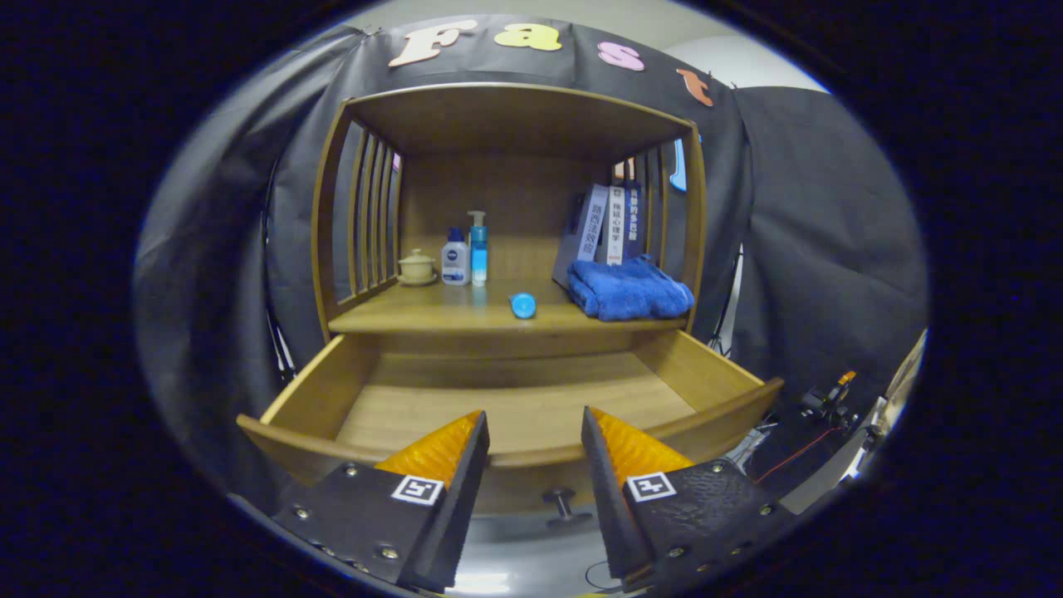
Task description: Pull open the drawer, take out the items inside it, and place them on the countertop above the cabinet.
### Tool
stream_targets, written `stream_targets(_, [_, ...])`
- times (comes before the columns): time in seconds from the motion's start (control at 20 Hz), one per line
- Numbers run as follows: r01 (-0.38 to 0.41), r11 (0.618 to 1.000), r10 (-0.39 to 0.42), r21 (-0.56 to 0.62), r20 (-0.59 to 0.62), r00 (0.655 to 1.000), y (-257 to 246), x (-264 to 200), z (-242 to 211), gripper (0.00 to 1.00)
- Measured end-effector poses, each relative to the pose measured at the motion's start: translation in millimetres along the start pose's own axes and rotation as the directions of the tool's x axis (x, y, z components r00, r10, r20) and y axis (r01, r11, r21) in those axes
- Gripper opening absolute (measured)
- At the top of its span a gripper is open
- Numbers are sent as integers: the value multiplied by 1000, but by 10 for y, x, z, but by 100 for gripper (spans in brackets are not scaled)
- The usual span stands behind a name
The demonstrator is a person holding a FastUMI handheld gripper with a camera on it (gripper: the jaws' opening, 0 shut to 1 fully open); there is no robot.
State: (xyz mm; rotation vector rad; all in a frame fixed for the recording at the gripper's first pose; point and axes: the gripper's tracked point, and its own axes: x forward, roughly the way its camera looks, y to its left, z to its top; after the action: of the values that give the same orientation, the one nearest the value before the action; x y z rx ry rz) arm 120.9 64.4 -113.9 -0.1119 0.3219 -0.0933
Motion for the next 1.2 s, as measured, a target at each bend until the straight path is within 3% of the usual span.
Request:
stream_targets(0.3, [-34,999,35,28,-41,999,-174,-125,-392,65])
stream_targets(0.55, [-121,991,126,63,-76,989,-33,51,-557,65])
stream_targets(0.85, [-159,986,162,51,-56,985,10,116,-492,64])
stream_targets(1.2, [-121,989,124,87,-29,992,112,538,-282,65])
